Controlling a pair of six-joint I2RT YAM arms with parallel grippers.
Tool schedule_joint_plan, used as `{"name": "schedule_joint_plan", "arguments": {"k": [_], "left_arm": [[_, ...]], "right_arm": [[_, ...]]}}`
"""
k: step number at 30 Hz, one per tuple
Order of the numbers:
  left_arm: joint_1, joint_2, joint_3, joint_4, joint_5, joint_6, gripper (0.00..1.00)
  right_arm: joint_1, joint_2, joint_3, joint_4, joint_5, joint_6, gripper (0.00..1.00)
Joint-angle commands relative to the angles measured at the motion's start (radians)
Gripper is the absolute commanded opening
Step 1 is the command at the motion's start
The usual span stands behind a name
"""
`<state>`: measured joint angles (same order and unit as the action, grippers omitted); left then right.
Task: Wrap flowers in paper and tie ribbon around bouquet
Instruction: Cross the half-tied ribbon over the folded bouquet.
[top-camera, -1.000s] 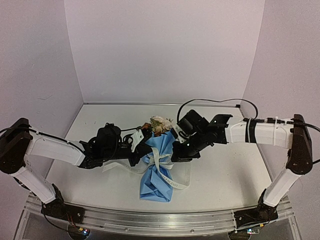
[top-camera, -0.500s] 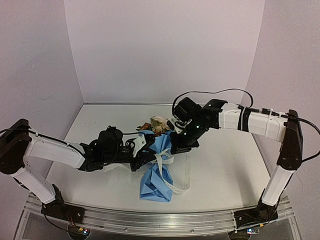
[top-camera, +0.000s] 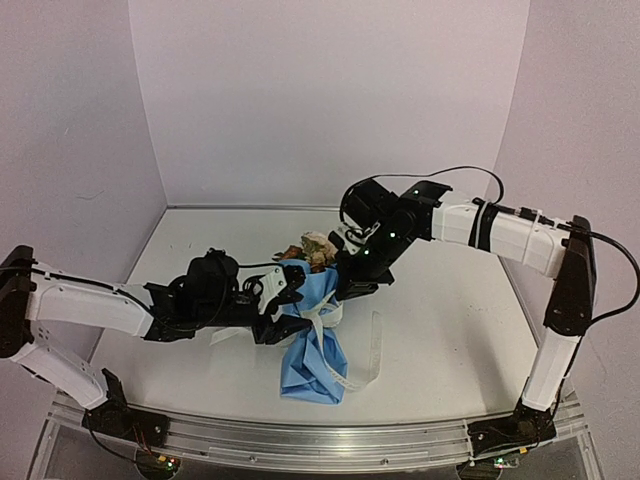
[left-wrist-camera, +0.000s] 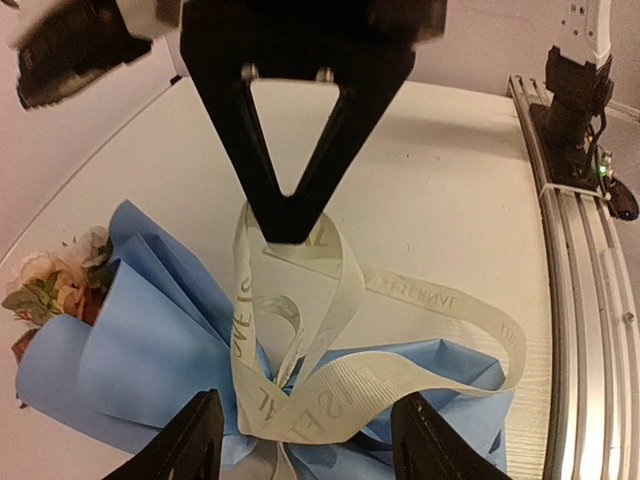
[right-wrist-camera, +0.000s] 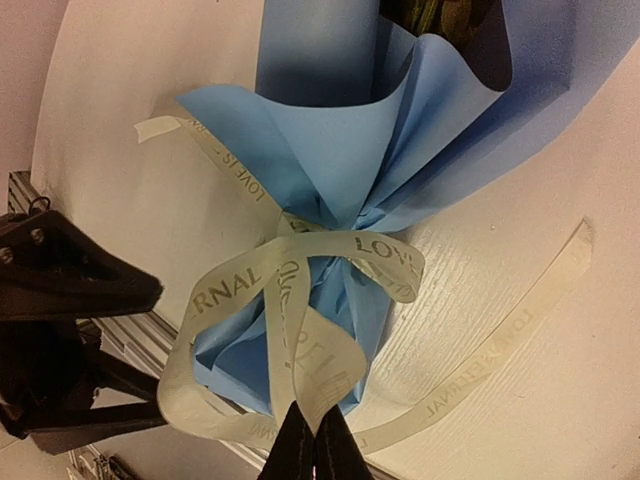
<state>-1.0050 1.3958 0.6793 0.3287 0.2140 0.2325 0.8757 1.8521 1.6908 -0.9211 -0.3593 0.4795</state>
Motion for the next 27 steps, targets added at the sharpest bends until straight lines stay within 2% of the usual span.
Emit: {"name": "schedule_joint_plan", "arguments": {"k": [1,7,16,27], "left_arm": [[-0.001,-0.111,0.001,-0.043,0.038,-0.032,0.59],[-0.001,-0.148,0.02,-0.104,0.081,-0.039,0.59],[0.0,0.015,0.07,0.023,0.045,-0.03,0.53],[0.0,0.074,0.087,0.098,0.033,-0.011,0.53]], "right_arm": [[0.004,0.023,0.077,-0.042,-0.02,0.044,0.0],[0.011,0.048,0.13,-0.064,-0.027,0.092,0.0],[0.024,0.076,0.186,-0.073,-0.016,0.246,0.0],[0.046,0.085,0.181,-0.046,-0.024,0.374,0.0]]}}
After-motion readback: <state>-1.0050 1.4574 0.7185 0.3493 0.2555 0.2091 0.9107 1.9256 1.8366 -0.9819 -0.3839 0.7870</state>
